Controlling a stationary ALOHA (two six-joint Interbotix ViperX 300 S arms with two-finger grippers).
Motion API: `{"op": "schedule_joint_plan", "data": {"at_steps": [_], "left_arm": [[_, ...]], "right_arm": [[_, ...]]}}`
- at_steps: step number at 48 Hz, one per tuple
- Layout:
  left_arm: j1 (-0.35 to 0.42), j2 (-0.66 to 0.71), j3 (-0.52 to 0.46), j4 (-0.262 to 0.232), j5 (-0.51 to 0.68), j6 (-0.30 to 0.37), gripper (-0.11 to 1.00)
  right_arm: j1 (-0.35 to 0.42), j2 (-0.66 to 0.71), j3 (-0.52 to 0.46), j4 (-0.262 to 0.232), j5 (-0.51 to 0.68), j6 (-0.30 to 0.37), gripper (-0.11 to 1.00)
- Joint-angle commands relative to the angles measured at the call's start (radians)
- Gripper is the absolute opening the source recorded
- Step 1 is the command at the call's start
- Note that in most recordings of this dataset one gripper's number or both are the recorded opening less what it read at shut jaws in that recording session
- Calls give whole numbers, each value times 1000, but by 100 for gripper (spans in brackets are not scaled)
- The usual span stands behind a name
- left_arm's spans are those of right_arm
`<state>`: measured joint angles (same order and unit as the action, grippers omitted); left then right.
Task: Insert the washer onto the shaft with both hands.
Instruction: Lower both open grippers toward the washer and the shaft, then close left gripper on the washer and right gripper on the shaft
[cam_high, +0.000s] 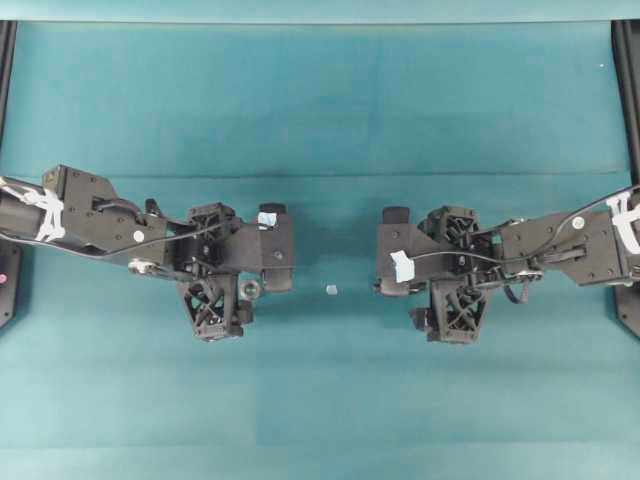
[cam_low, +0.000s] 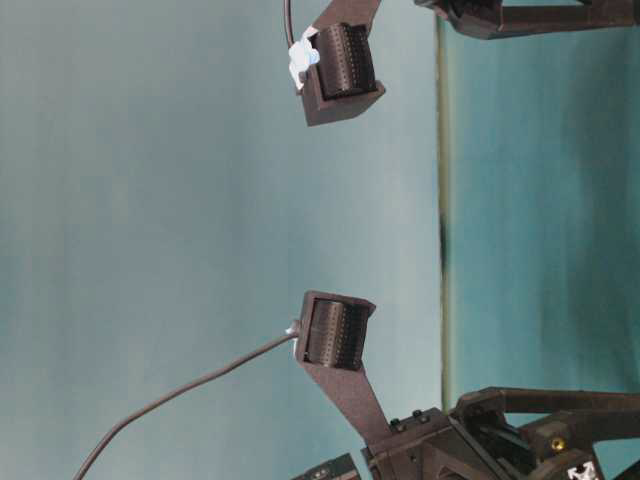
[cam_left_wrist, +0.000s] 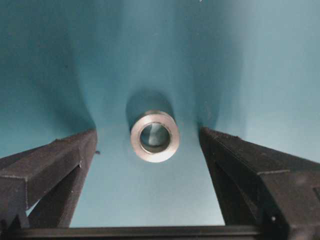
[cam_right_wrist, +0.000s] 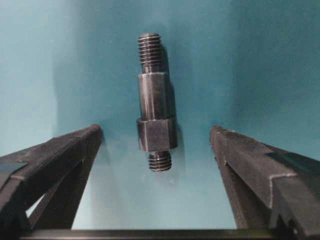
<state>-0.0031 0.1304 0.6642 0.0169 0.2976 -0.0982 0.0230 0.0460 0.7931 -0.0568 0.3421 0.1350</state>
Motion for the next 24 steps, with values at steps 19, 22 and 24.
{"op": "schedule_joint_plan", "data": {"at_steps": [19,22,24], "left_arm": [[-5,5,-11,2,-8,2,95],[-5,5,-11,2,-8,2,95],[-5,5,-11,2,-8,2,95]], "right_arm": [[-11,-5,-3,-2,-14,-8,87],[-11,-3,-3,-2,-14,-8,87],[-11,-3,-3,-2,-14,-8,87]]}}
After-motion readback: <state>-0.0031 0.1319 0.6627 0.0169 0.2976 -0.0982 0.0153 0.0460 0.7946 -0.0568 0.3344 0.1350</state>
